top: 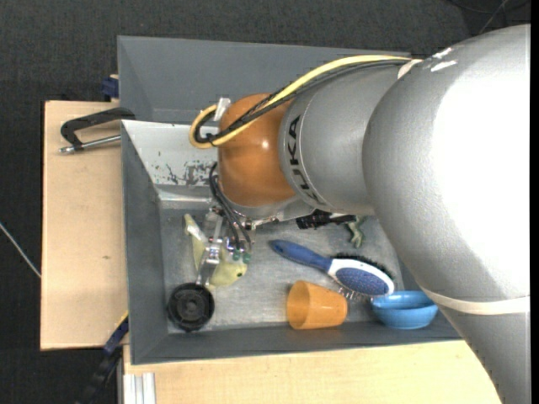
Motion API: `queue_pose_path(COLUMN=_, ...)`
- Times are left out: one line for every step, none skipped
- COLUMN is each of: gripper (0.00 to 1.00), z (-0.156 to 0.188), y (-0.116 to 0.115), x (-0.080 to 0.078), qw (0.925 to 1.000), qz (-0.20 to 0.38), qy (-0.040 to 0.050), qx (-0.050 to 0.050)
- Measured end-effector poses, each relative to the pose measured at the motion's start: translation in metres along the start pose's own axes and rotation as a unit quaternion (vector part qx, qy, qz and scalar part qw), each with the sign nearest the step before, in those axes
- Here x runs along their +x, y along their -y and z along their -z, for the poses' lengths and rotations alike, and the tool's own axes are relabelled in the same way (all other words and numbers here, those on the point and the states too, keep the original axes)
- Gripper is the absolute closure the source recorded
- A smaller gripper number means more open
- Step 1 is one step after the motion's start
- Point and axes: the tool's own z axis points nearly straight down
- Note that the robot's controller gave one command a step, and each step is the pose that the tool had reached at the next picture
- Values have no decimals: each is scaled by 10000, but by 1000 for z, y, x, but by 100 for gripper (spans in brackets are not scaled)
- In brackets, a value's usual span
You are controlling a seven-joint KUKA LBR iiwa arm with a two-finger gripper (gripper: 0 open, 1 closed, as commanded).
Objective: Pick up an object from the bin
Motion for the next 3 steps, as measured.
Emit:
queue_pose_path(gripper=0, z=-29, y=16, x=-8, qw=9979, qz=-644, qy=5, qx=-15)
queue_pose_path(gripper=0, z=-27, y=14, x=-9, qw=9980, qz=-631, qy=11, qx=-11)
queue_pose_path(gripper=100, z=-26, y=13, x=-10, qw=9980, qz=-635, qy=24, qx=-20)
